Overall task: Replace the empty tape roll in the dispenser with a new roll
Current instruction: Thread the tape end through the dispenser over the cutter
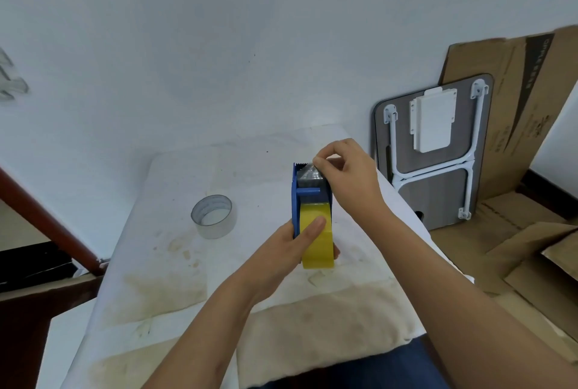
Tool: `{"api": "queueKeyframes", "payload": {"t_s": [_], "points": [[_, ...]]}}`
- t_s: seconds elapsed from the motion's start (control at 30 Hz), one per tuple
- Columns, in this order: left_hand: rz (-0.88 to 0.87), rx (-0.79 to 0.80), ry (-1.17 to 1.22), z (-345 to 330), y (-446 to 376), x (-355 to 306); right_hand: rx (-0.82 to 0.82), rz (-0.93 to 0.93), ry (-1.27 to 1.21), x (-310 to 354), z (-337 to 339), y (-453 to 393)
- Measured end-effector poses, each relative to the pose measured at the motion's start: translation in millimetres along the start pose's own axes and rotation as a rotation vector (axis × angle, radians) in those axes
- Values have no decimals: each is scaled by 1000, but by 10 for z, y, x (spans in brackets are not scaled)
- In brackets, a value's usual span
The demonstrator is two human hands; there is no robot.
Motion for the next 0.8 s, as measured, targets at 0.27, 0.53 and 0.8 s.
{"api": "queueKeyframes", "payload": {"t_s": [0.27, 0.53, 0.8], "points": [[27, 51, -9, 45, 80, -5, 7, -128, 50, -169, -15, 19], [53, 153, -76, 103, 115, 115, -33, -229, -12, -273, 0, 13], [69, 155, -29, 228, 61, 158, 70, -528, -401, -344, -50, -16]]}}
Point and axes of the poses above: each hand's wrist, its own y-axis away from the middle knuckle, its own z-axis out of the back of the hand, x = y × z, the point moved 5 cm from there along -y, towards the middle knuckle, and after that the axes turned 1 degree about -x, right-handed, at the moved point
